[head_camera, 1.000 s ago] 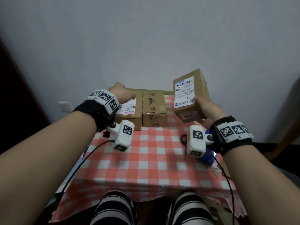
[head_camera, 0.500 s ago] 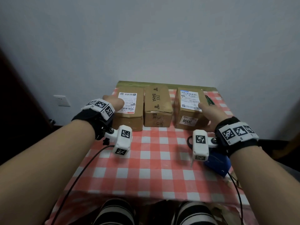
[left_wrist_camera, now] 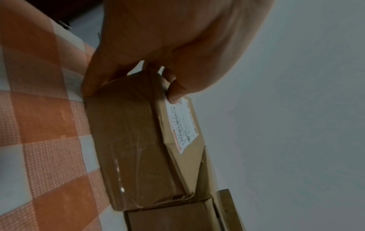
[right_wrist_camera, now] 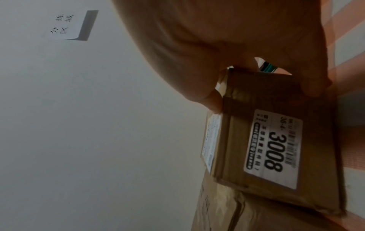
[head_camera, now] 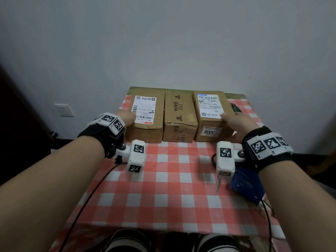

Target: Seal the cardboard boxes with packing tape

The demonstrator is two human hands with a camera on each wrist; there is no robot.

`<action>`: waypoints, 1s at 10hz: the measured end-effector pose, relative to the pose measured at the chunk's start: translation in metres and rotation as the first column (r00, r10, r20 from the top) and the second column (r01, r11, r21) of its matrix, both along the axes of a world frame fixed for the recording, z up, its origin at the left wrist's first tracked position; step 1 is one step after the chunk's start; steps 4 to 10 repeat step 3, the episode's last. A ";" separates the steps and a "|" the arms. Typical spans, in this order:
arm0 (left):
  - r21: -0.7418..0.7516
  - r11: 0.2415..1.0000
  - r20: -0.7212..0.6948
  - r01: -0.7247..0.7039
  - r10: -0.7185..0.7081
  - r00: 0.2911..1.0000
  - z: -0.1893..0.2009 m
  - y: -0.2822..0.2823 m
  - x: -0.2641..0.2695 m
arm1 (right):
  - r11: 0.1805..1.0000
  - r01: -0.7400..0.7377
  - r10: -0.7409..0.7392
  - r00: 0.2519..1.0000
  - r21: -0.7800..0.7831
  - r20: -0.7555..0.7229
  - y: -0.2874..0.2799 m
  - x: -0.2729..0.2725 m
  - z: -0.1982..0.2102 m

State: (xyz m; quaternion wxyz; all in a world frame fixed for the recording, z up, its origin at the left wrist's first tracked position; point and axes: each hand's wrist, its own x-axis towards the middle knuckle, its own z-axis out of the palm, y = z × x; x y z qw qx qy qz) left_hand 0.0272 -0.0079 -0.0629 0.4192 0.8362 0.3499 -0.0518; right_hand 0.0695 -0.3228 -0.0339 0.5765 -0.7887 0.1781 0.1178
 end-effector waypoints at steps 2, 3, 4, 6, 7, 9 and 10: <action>-0.109 0.993 0.112 -0.051 0.064 0.992 0.001 -0.001 0.007 | 0.999 0.013 -0.014 1.000 -0.049 -0.028 0.001 0.002 -0.001; -0.062 0.998 0.084 -0.007 0.012 0.996 -0.003 0.000 0.008 | 0.999 -0.002 0.002 1.000 -0.036 -0.016 0.003 -0.003 -0.002; -0.062 0.998 0.084 -0.007 0.012 0.996 -0.003 0.000 0.008 | 0.999 -0.002 0.002 1.000 -0.036 -0.016 0.003 -0.003 -0.002; -0.062 0.998 0.084 -0.007 0.012 0.996 -0.003 0.000 0.008 | 0.999 -0.002 0.002 1.000 -0.036 -0.016 0.003 -0.003 -0.002; -0.062 0.998 0.084 -0.007 0.012 0.996 -0.003 0.000 0.008 | 0.999 -0.002 0.002 1.000 -0.036 -0.016 0.003 -0.003 -0.002; -0.062 0.998 0.084 -0.007 0.012 0.996 -0.003 0.000 0.008 | 0.999 -0.002 0.002 1.000 -0.036 -0.016 0.003 -0.003 -0.002; -0.062 0.998 0.084 -0.007 0.012 0.996 -0.003 0.000 0.008 | 0.999 -0.002 0.002 1.000 -0.036 -0.016 0.003 -0.003 -0.002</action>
